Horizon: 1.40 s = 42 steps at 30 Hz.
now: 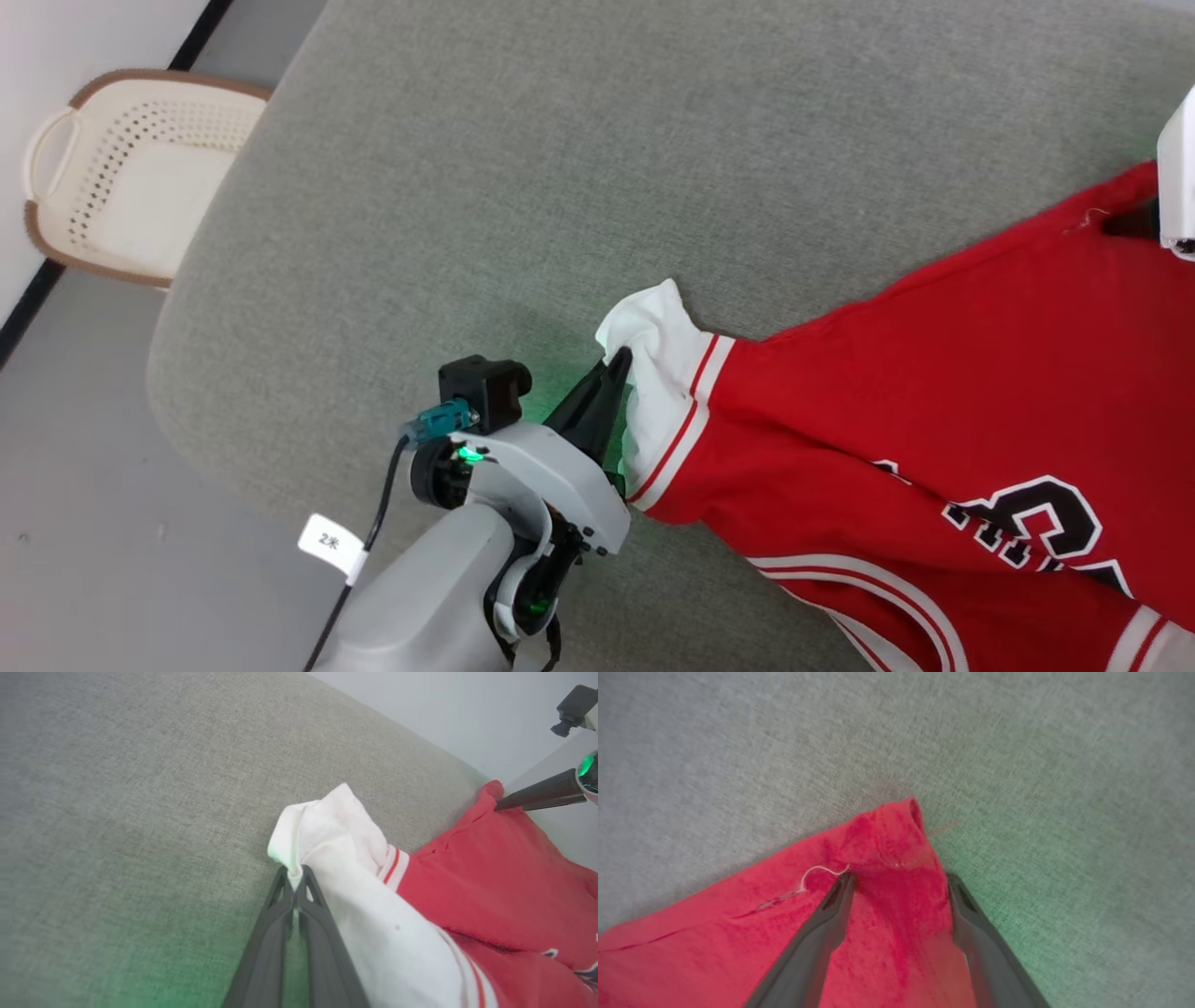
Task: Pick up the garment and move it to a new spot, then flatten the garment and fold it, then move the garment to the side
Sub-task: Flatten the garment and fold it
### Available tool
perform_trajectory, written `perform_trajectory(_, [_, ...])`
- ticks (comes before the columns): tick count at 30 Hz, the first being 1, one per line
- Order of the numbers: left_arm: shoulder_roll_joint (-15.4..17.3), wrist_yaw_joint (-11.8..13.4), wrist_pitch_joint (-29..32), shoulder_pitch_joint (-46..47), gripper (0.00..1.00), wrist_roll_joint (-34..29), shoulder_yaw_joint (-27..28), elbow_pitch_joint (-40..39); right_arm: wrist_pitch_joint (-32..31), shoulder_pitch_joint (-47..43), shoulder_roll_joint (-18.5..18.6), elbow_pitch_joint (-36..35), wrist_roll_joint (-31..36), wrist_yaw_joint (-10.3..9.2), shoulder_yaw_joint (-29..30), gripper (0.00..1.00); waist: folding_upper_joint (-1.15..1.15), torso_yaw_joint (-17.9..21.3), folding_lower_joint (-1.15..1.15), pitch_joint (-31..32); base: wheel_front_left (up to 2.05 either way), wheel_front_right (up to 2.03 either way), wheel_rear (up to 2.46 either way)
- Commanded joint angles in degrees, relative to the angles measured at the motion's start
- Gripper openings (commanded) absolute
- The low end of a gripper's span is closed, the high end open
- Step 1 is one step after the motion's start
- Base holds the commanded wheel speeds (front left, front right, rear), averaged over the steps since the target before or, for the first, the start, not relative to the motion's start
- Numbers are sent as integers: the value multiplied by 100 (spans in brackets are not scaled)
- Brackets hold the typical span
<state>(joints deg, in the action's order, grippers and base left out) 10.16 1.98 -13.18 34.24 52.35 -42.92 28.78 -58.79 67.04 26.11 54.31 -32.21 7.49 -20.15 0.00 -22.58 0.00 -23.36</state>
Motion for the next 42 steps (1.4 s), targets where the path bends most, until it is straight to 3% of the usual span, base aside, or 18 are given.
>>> perform_trajectory(1, [-22,-38,-40,80,0,-22,4,42,-41,-291,-277,201,18,2,-93,0,0,-60,0,-49,0,0,0])
perform_trajectory(10, [61,-114,-58,107,0,48,118,343,143,-140,-283,124,-8,2,-35,0,0,174,0,174,0,0,0])
perform_trajectory(18, [574,-139,373,715,0,-46,200,454,626,-193,-241,-524,-404,1,-261,0,0,694,0,612,0,0,0])
perform_trajectory(31, [1477,-446,1784,2766,0,-345,181,999,2016,186,-161,-1258,-687,0,-768,0,0,1711,0,1288,0,0,0])
perform_trajectory(42, [1771,-572,2306,4799,0,-884,67,1770,3631,998,-601,-781,-168,0,-521,0,0,2519,0,1547,0,0,0])
